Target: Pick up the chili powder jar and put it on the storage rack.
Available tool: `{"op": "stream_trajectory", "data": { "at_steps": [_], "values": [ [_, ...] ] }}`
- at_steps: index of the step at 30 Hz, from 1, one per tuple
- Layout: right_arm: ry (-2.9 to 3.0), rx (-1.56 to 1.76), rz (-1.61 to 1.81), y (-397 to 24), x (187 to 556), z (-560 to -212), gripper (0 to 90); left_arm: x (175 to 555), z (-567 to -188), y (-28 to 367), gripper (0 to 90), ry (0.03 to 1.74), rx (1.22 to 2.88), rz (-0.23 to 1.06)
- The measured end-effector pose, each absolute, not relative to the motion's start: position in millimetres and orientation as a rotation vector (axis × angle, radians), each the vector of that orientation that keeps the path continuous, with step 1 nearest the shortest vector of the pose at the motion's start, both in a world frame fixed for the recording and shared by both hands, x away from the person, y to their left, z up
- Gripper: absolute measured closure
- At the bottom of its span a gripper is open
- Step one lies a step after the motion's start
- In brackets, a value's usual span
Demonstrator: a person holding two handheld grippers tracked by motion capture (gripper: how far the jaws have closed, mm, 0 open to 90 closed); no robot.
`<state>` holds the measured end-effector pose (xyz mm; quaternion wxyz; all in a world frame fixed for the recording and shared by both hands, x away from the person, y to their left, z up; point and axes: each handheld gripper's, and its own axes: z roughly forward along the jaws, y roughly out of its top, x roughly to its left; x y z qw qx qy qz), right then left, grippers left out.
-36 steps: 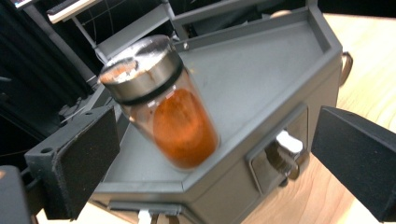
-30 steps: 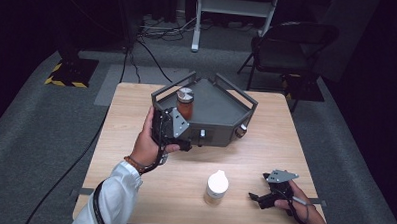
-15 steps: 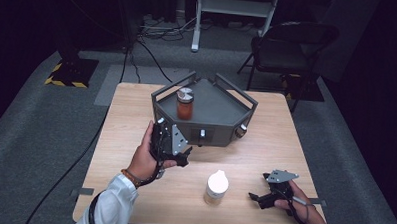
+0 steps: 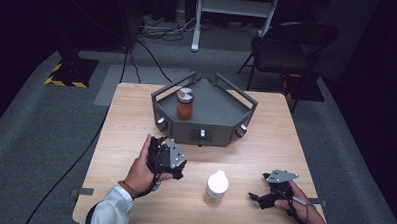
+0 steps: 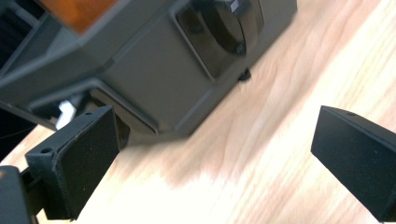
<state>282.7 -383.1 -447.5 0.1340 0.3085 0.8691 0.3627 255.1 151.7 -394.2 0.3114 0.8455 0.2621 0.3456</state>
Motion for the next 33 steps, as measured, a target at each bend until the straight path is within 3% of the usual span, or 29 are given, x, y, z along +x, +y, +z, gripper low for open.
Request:
{"op": "stream_trajectory", "data": {
  "at_steps": [17,33],
  "values": [
    [2.519,0.894,1.051,-383,283,-448,0.0,244,-419,173,1.0,0.778,2.273,0.882],
    [2.519,0.894,1.051,-383,283,-448,0.0,242,-438,203,1.2,0.912,2.267,0.777]
  ]
}}
